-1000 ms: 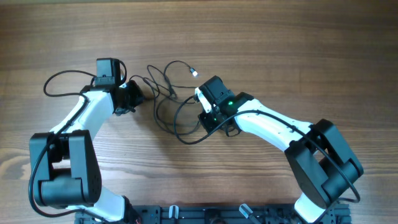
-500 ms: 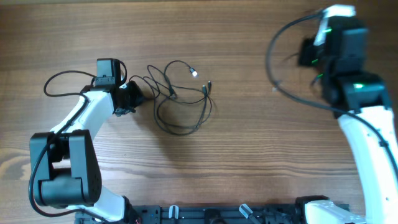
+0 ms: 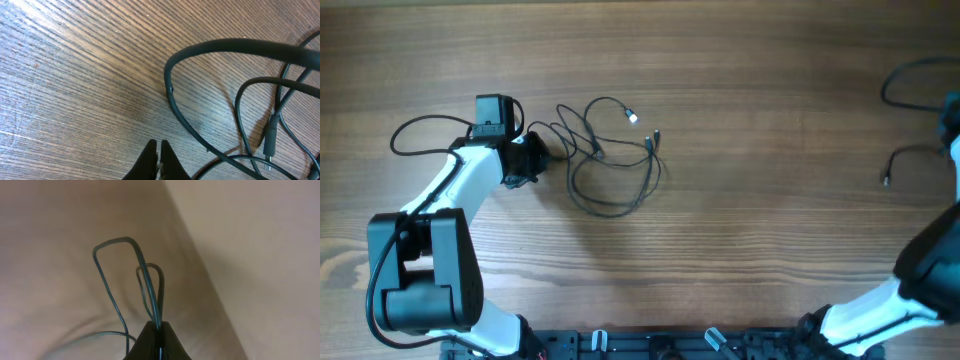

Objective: Untangle cables

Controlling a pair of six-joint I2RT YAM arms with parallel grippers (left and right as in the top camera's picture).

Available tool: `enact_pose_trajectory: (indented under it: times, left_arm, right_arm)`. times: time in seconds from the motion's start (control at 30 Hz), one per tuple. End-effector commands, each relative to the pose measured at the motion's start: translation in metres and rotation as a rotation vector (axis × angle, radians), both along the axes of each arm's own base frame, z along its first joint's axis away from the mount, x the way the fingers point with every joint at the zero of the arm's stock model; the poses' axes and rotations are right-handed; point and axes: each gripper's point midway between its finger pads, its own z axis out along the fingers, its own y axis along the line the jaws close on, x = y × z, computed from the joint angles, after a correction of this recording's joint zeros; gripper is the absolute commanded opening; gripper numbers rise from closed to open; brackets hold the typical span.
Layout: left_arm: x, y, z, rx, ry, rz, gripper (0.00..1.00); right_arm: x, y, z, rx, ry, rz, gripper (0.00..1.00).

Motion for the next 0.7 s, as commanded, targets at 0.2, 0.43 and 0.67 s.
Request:
enact_pose_trajectory:
  times: [0.2, 0.43, 0.67]
  left_arm:
    - [-0.003, 0.001, -0.006, 0.004, 0.017, 0.003, 0.04]
    - [-0.002, 0.001, -0.006, 0.004, 0.016, 0.003, 0.04]
    - [-0.002, 0.001, -0.005, 0.004, 0.013, 0.003, 0.05]
  right_arm:
    - [-0.030, -0.027, -0.025, -0.044, 0.091, -0.151, 1.00]
    - [0.047, 0.094, 0.044, 0.214, -0.197, 0.318, 1.00]
    - [0.072, 0.316, 0.055, 0.934, -0.320, 0.578, 1.00]
